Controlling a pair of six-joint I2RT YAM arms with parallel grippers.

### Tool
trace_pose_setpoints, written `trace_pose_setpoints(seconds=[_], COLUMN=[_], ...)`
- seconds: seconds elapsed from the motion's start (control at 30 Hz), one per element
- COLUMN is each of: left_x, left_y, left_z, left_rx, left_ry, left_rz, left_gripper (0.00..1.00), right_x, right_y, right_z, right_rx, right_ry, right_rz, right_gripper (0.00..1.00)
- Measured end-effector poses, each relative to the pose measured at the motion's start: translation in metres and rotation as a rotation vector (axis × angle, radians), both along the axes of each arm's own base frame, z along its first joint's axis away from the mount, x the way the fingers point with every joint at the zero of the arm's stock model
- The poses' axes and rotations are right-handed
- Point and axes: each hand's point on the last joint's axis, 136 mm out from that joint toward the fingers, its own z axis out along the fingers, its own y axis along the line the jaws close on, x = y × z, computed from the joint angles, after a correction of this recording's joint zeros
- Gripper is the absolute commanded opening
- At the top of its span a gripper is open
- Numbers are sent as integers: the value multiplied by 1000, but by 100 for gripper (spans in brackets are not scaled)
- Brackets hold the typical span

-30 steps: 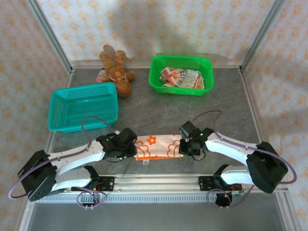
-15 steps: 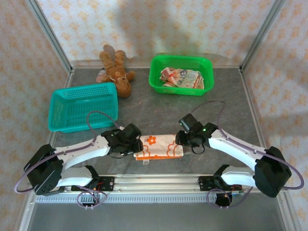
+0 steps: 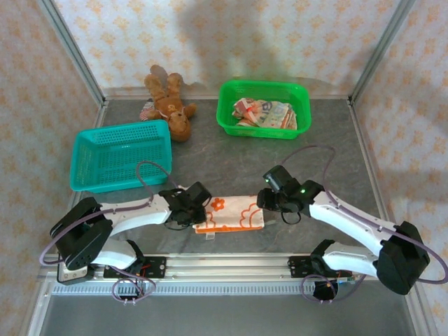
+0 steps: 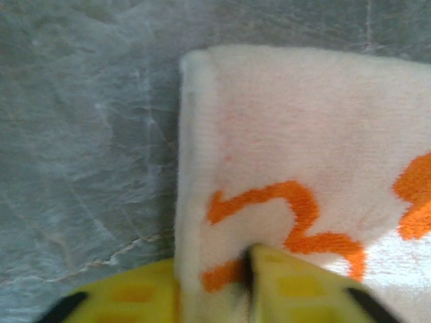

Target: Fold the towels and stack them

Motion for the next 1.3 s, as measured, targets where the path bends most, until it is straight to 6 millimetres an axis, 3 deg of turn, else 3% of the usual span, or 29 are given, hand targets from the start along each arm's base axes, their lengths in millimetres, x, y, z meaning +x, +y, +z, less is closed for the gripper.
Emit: trace_pose_setpoints(seconds=[0.07, 0.23, 0.37, 0.53, 0.73, 0.87, 1.03, 1.3], left_x=[2, 12, 33, 81, 126, 146, 162, 166], left_y=[-3, -8, -7, 1, 13, 25, 61, 115], left_z=[2, 15, 51, 115, 171, 190, 209, 241], left_rx=[5, 52, 100, 109, 177, 246, 326, 411], left_ry=[-6, -24, -63, -170, -246, -259, -244, -232], left_rz=[-5, -57, -83, -74, -95, -122, -106, -65], left_gripper=[0, 0, 0, 0, 0, 0, 0, 0], right_x=[3, 17, 27, 38, 42, 42, 44, 49], right_y=[-1, 0, 2, 3, 3, 2, 4, 8], right_z=[6, 32, 50, 66, 62, 62, 61, 63], right_rx=[-1, 4, 6, 3, -24, -28, -34, -41], right_ry=[-22, -100, -154, -204, -202, -202, -198, -198], right_rz=[-5, -17, -23, -34, -36, -37, -34, -24], right_gripper=[64, 99, 99, 99, 99, 99, 99, 99])
